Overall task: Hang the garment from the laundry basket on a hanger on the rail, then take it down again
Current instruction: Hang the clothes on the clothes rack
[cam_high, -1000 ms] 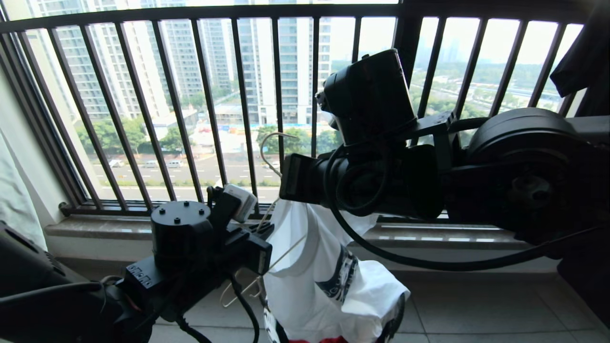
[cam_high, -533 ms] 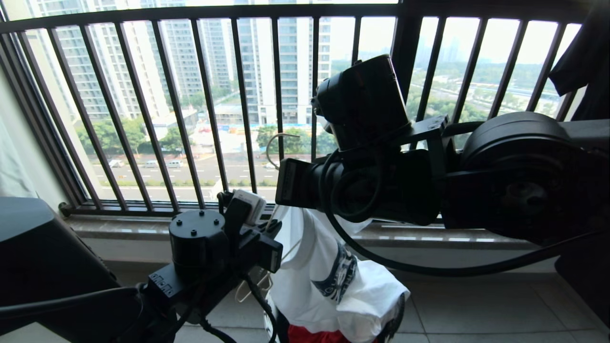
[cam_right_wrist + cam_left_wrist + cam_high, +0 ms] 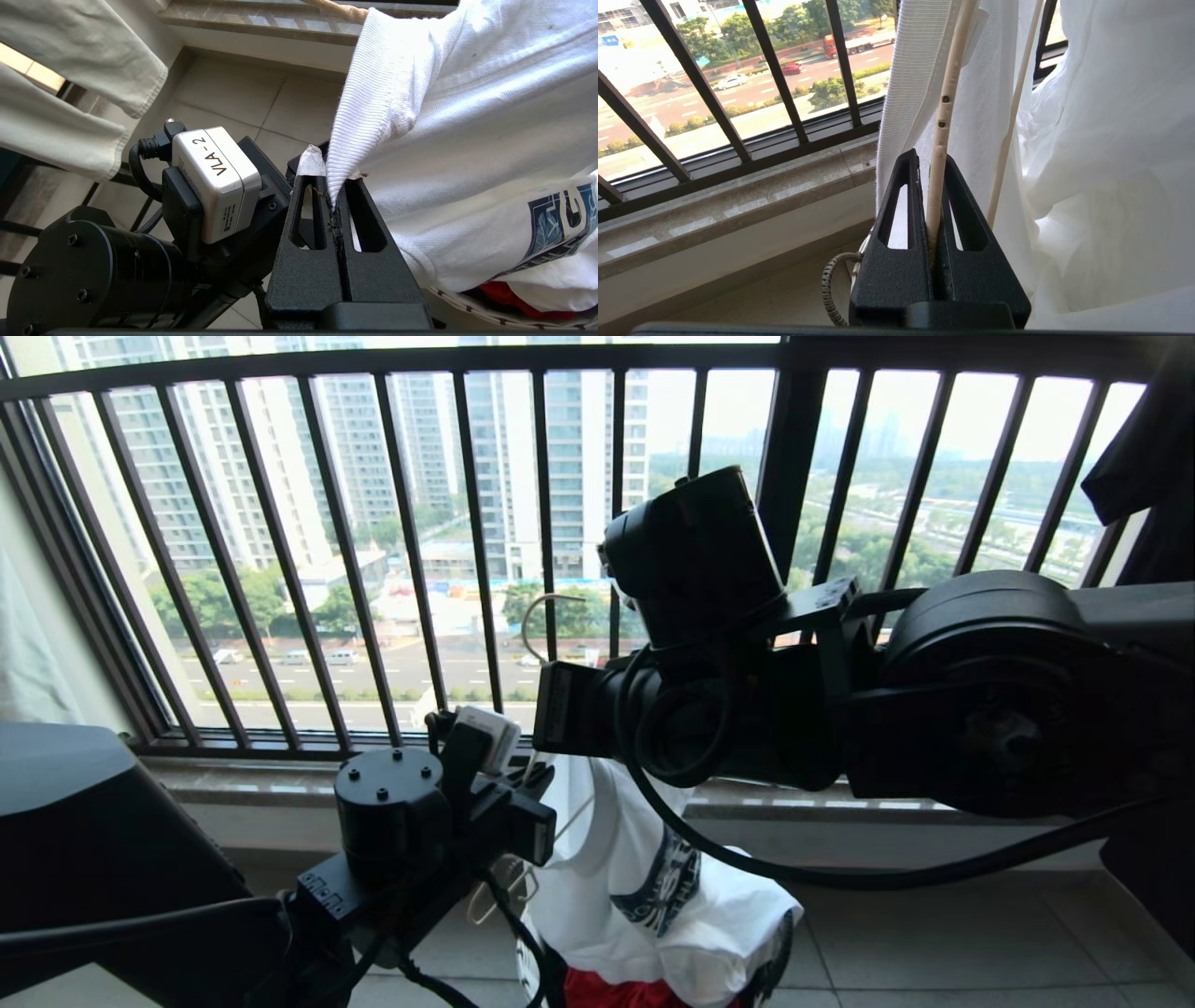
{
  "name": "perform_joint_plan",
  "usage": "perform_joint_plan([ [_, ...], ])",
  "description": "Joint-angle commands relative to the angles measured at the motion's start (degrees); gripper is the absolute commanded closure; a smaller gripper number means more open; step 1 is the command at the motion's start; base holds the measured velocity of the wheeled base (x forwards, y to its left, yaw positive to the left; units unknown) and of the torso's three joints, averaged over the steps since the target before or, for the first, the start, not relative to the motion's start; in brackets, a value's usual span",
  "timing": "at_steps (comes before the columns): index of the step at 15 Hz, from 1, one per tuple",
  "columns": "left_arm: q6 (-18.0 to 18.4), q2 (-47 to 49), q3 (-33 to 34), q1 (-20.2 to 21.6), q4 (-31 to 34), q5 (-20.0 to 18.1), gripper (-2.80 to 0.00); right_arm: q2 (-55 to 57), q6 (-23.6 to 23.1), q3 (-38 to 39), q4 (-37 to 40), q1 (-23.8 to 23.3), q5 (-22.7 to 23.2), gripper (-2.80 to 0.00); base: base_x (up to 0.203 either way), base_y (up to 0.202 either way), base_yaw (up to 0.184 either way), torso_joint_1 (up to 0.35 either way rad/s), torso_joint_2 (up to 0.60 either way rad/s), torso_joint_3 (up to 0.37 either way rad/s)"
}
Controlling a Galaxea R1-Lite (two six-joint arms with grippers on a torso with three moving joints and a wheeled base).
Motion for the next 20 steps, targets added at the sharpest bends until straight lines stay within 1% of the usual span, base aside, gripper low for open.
perform_joint_plan([
  [1,-0.1,1.2,-1.1,0.0,-0.9,1.9,0.00,0.6,-0.6,0.2,0.0,0.0,-0.1,0.00,0.000,0.000,0.000,0.000,0.00,0.000],
  [2,-0.2,1.7,-1.6,0.0,-1.9,2.8,0.00,0.6,-1.3,0.4,0.0,0.0,-0.1,0.00,0.000,0.000,0.000,0.000,0.00,0.000],
  [5,-0.4,2.6,-1.5,-0.1,-4.9,2.9,0.00,0.6,-1.3,0.4,0.0,0.0,-0.2,0.00,0.000,0.000,0.000,0.000,0.00,0.000],
  [9,-0.5,2.7,-0.5,-1.7,-5.3,2.9,0.00,0.6,-1.3,0.3,-0.1,-0.4,-0.3,0.00,0.000,0.000,0.000,0.000,0.00,0.000],
  [11,-0.5,2.8,-0.6,-1.7,-5.3,2.9,0.00,0.6,-1.4,0.3,-0.7,-0.5,-0.3,0.00,0.000,0.000,0.000,0.000,0.00,0.000],
  [13,-1.4,2.6,-0.9,-1.7,-5.3,2.9,0.00,0.6,-2.0,0.4,-0.7,-0.5,-0.3,0.00,0.000,0.000,0.000,0.000,0.00,0.000],
  [14,-1.5,2.6,-0.9,-1.7,-5.3,2.9,0.00,0.6,-2.0,0.4,-0.7,-0.5,-0.5,-2.80,0.000,0.000,0.000,0.000,0.00,0.000],
  [16,-1.8,2.1,-1.0,-1.4,-5.4,3.0,0.00,0.6,-2.0,0.4,-0.7,-0.5,-1.2,-2.80,0.000,0.000,0.000,0.000,0.00,0.000],
  [18,-3.7,1.2,-2.1,-0.8,-6.2,3.1,0.00,0.6,-2.0,0.4,-0.7,-0.5,-1.2,-2.80,0.000,0.000,0.000,0.000,0.00,0.000],
  [20,-4.0,1.0,-2.2,0.0,-6.5,3.1,0.00,0.4,-2.0,0.3,-0.7,-0.7,-1.3,-2.80,0.000,0.000,0.000,0.000,0.00,0.000],
])
